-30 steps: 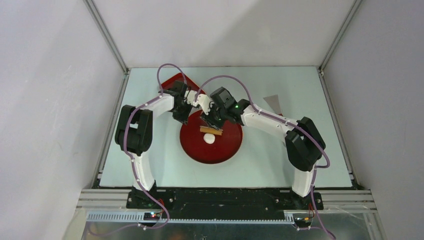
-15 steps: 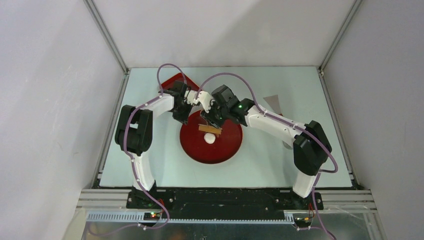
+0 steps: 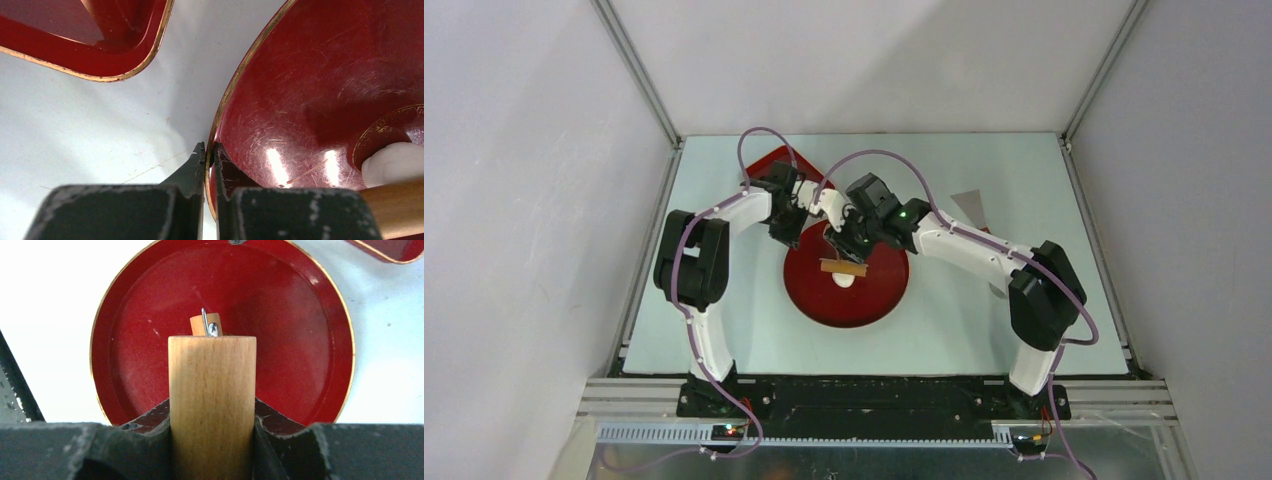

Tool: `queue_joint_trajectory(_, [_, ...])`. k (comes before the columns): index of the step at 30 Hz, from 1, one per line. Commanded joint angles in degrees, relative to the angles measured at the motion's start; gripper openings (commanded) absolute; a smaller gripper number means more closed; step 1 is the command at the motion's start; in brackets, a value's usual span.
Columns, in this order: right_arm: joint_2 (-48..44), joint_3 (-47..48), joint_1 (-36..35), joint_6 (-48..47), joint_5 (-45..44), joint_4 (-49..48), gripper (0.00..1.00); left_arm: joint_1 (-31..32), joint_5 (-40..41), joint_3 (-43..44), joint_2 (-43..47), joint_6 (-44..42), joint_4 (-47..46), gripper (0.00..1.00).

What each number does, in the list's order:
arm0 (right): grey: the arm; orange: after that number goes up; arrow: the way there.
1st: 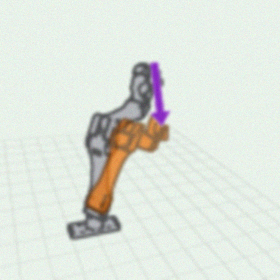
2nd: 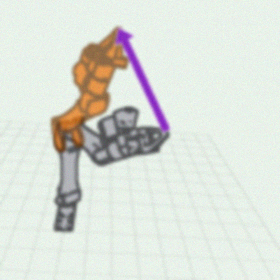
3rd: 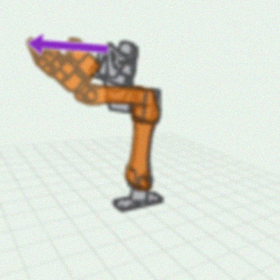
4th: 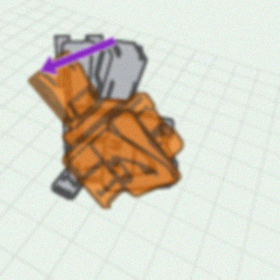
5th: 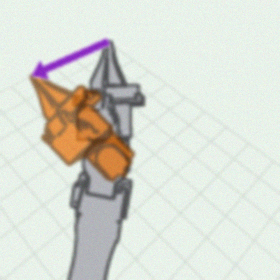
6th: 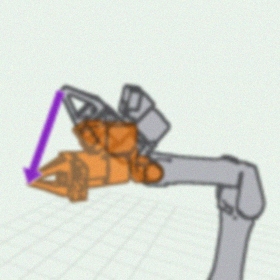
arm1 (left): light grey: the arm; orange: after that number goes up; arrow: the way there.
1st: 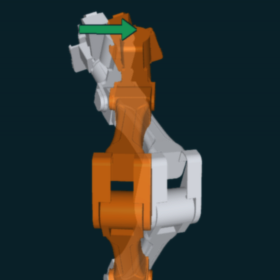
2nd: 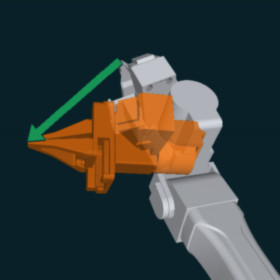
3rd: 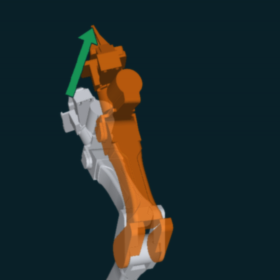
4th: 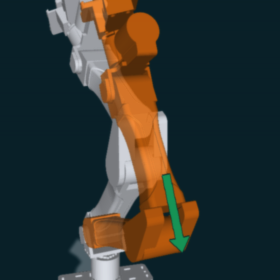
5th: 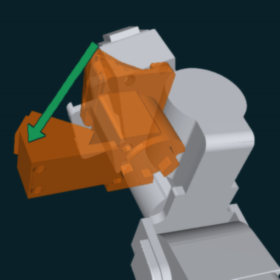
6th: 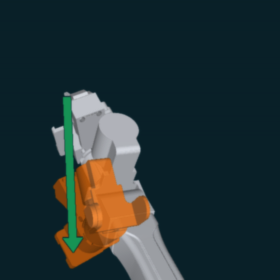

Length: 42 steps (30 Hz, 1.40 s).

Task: Roll out the dumpling wrappers from the dough
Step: Flatten out the dough on the work surface.

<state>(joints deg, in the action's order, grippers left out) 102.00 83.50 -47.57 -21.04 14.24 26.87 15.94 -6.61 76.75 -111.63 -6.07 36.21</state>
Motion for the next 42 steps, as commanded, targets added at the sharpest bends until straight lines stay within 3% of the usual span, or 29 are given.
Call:
queue_joint_trajectory(1, [0.5, -0.1, -0.2, -0.5, 4.4, 0.3, 0.00, -0.5, 0.6, 0.8, -1.7, -0.7, -0.1, 0.00])
queue_joint_trajectory(13, [2.3, -0.7, -0.3, -0.9, 4.4, 0.7, 0.00, -0.8, 0.1, 0.6, -1.5, -0.7, 0.0, 0.00])
queue_joint_trajectory(18, [2.9, -0.8, -0.1, -0.1, -1.4, -2.1, 0.00, -0.9, -0.1, 0.7, -1.6, -0.7, -0.1, 0.00])
queue_joint_trajectory(42, [5.3, -0.9, 1.7, 0.3, -4.8, -4.1, 0.00, -1.0, -0.2, 0.7, -1.6, -0.7, -0.1, 0.00])
